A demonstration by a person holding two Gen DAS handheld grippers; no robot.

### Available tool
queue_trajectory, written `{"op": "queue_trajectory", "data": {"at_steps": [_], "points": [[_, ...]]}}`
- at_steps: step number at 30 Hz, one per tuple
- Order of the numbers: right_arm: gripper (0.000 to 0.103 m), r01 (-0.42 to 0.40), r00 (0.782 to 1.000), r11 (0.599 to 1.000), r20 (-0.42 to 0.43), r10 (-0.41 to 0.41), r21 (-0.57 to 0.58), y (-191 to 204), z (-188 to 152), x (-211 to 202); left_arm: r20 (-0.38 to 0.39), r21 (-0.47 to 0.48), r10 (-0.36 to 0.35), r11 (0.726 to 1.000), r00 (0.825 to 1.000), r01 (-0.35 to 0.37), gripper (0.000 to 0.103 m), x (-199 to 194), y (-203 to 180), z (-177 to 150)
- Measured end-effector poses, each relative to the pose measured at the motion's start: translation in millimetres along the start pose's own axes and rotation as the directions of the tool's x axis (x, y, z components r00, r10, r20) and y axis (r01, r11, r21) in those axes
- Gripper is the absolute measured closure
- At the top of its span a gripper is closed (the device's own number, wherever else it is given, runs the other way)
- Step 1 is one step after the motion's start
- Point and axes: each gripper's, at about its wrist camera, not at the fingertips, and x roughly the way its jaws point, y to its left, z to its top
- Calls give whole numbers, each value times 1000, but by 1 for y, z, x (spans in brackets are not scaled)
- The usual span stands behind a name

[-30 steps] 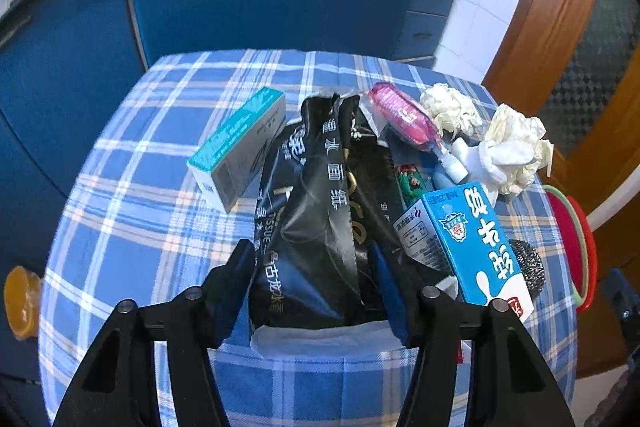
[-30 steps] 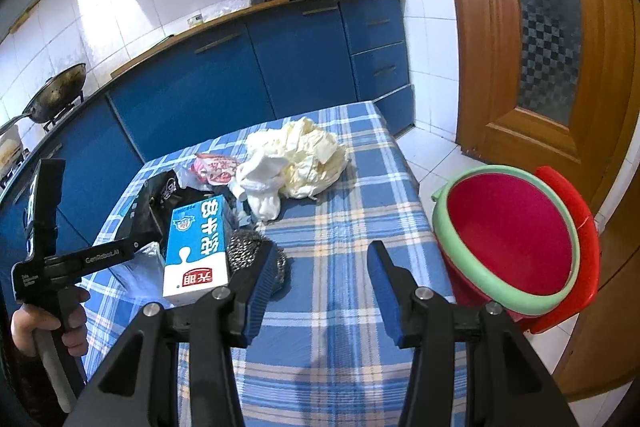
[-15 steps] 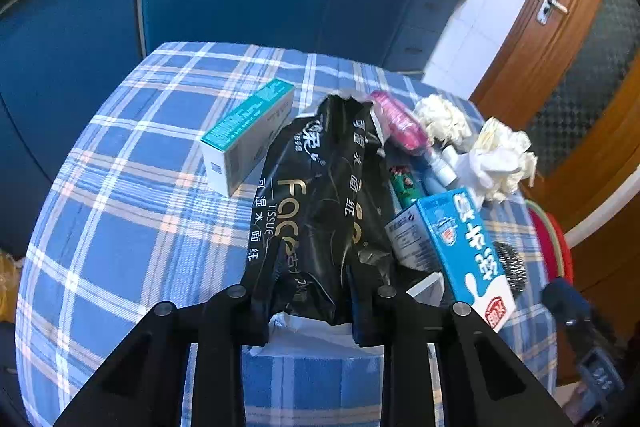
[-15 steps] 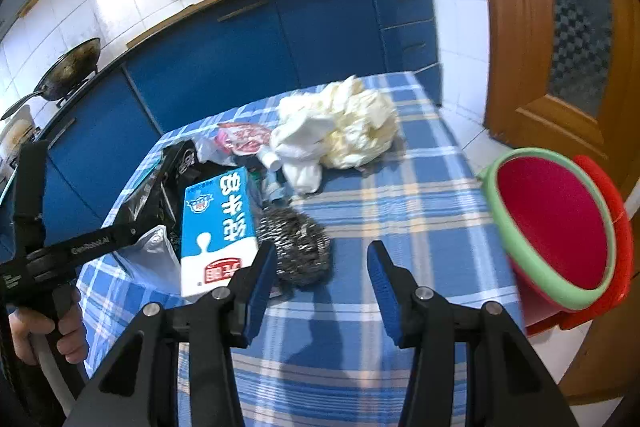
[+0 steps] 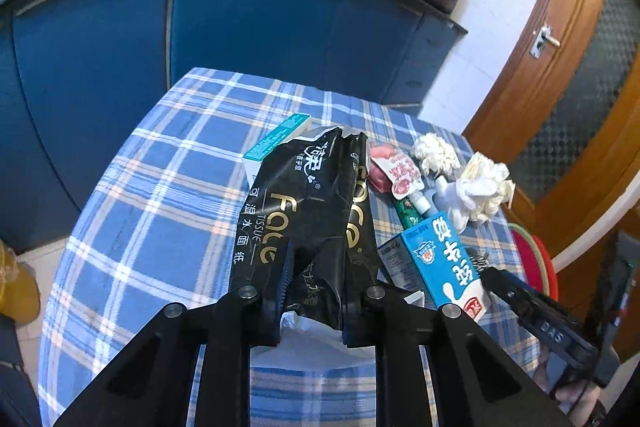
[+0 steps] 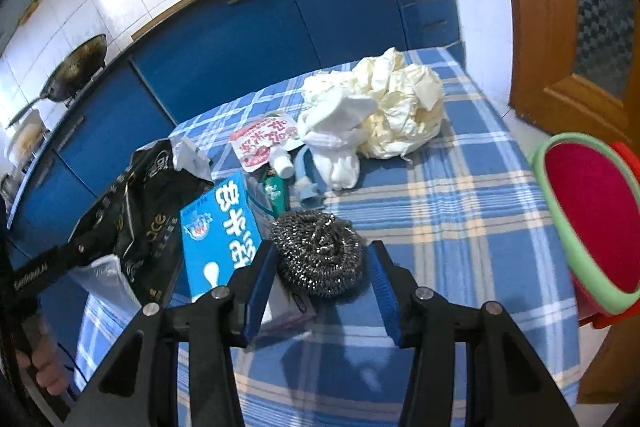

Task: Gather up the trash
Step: 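Grasp the steel wool scrubber with the right tool, then drop the tissue bag and steel wool into the red bucket with both tools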

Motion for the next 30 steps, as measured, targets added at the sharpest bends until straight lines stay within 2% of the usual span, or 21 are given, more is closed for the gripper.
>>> {"op": "queue_trajectory", "data": {"at_steps": [7,11,13,21,30], "points": [[46,-24,999,998,-21,25,51,-5,7,9,42,0,-46,999,998,46,86,-19,1,2],[46,-15,995,994,-95,25,107,-14,4,26,53,12,-62,998,997,61,86,-23,-3,1],[48,21,997,997,-73,-15,79,-12,4,25,56,15,-65,998,996,65,87,-25,-4,1],[58,45,999,997,-24,-44,57,-12,1,14,72,21,-78,997,994,76,87,-33,-6,2],[59,52,995,998,77,-55,41,-29,-2,-33,114,87,-134,988,984,124,88,-49,-34,13]]}}
